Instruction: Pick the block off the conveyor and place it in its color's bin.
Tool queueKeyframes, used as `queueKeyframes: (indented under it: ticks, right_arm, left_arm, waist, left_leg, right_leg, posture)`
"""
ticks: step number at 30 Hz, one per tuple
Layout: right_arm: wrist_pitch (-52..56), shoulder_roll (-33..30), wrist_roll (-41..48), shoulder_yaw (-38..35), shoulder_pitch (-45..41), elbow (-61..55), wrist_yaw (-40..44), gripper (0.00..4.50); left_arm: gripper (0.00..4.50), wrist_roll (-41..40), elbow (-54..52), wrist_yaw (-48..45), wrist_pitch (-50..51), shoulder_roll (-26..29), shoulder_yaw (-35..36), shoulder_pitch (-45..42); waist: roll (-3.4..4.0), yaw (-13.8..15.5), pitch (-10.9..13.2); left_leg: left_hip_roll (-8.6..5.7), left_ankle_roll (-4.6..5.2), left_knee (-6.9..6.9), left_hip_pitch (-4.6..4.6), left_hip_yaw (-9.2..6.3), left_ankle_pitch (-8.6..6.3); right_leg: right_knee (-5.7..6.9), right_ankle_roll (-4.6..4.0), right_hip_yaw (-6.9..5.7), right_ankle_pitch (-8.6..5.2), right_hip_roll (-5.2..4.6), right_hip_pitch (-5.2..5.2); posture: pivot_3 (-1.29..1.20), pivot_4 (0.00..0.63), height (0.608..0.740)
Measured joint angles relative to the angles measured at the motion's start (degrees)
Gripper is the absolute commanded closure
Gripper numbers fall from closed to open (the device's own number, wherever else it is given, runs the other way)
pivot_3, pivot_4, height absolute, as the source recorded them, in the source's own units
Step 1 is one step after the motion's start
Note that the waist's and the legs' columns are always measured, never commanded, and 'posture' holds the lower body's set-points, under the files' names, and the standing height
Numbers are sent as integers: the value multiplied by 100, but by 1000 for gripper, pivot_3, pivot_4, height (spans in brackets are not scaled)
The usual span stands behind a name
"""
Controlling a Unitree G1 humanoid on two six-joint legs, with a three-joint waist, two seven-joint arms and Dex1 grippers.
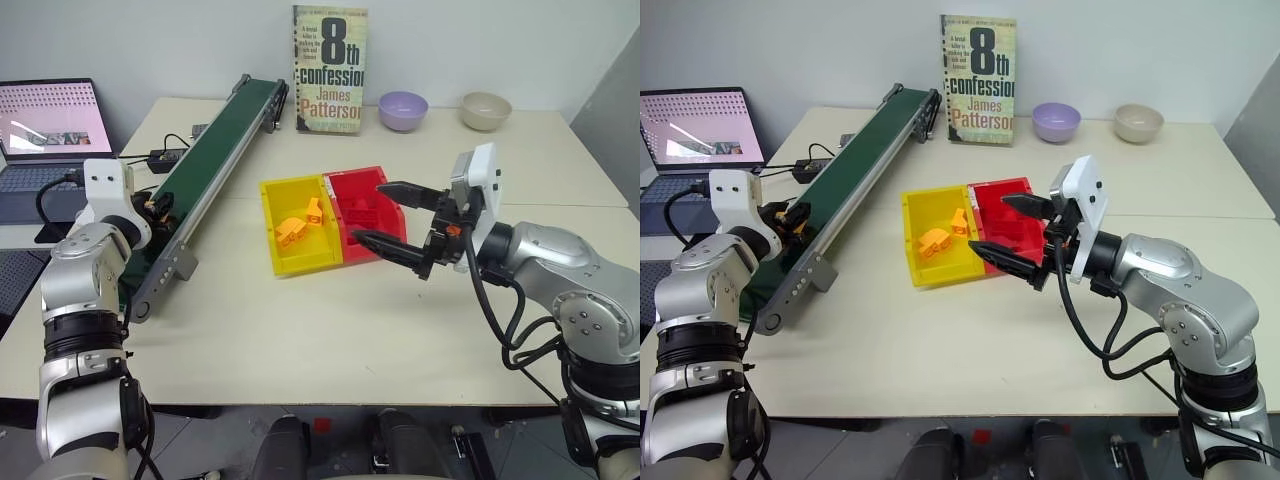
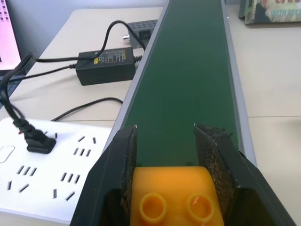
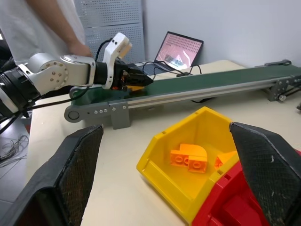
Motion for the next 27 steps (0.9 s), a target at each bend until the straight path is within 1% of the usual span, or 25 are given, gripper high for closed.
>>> queueKeyframes:
  ticks: [3, 6, 11, 15, 17, 18, 21, 27]
  right_arm:
    - [82, -102, -92, -8, 239, -203, -227, 0]
    - [166, -212, -227, 19, 524, -447, -463, 0]
    - [204, -234, -229, 1, 727, -686, -614, 0]
    - [277, -280, -213, -66, 876, -878, -741, 0]
    - [351, -308, -204, -153, 978, -993, -846, 0]
    - [378, -323, -199, -197, 1004, -1034, -885, 0]
    - [430, -328, -146, -344, 1071, -1129, -1001, 0]
    - [500, -347, 26, -359, 1099, -1214, -1116, 0]
  left_arm:
    - [2969, -63, -168, -484, 82, -93, -375, -449]
    - [2969, -62, -264, -1348, 46, -349, -1068, -852]
    - [2969, 149, -146, -2138, -325, -775, -1948, -1024]
    - [2969, 342, 253, -2482, -708, -937, -2265, -1222]
    - [2269, 461, 460, -2669, -944, -946, -2380, -1248]
    - [2225, 510, 567, -2738, -1028, -956, -2417, -1247]
    - [1572, 543, 827, -2931, -1205, -1026, -2444, -1256]
    - [242, 620, 1145, -3096, -1448, -1082, -2432, -1450]
  waist:
    - [-2, 40, -1]
    - [-1, 50, 0]
    - [0, -36, 0]
    - [0, -55, 0]
    - [0, -51, 0]
    - [0, -51, 0]
    - [0, -48, 0]
    - [0, -38, 0]
  left_leg:
    - [-6, 0, 1, 0, 6, 0]
    - [-14, 0, 0, -1, 14, 0]
    - [-9, 1, -1, 0, 18, -1]
    - [-6, 1, -3, 0, 16, -1]
    - [-3, 1, -6, 0, 14, -1]
    - [-3, 1, -6, 0, 15, -1]
    - [0, 1, -5, -1, 15, -1]
    - [-2, 1, -4, -3, 15, -1]
  right_leg:
    - [-4, 0, 5, 0, 3, 1]
    - [-14, 1, 5, 0, 0, 1]
    - [-19, 4, 10, 1, 8, -1]
    - [-15, 6, 10, -2, 27, -2]
    - [-12, 4, 6, -4, 32, -2]
    - [-9, 5, 5, -6, 34, -2]
    - [-10, 11, 6, -10, 34, -2]
    - [-14, 12, 8, -10, 25, -2]
  posture:
    - [0, 150, 740]
    - [0, 150, 740]
    - [0, 150, 740]
    - [0, 150, 740]
    - [0, 150, 740]
    - [0, 150, 740]
    - [0, 150, 740]
    - [0, 150, 740]
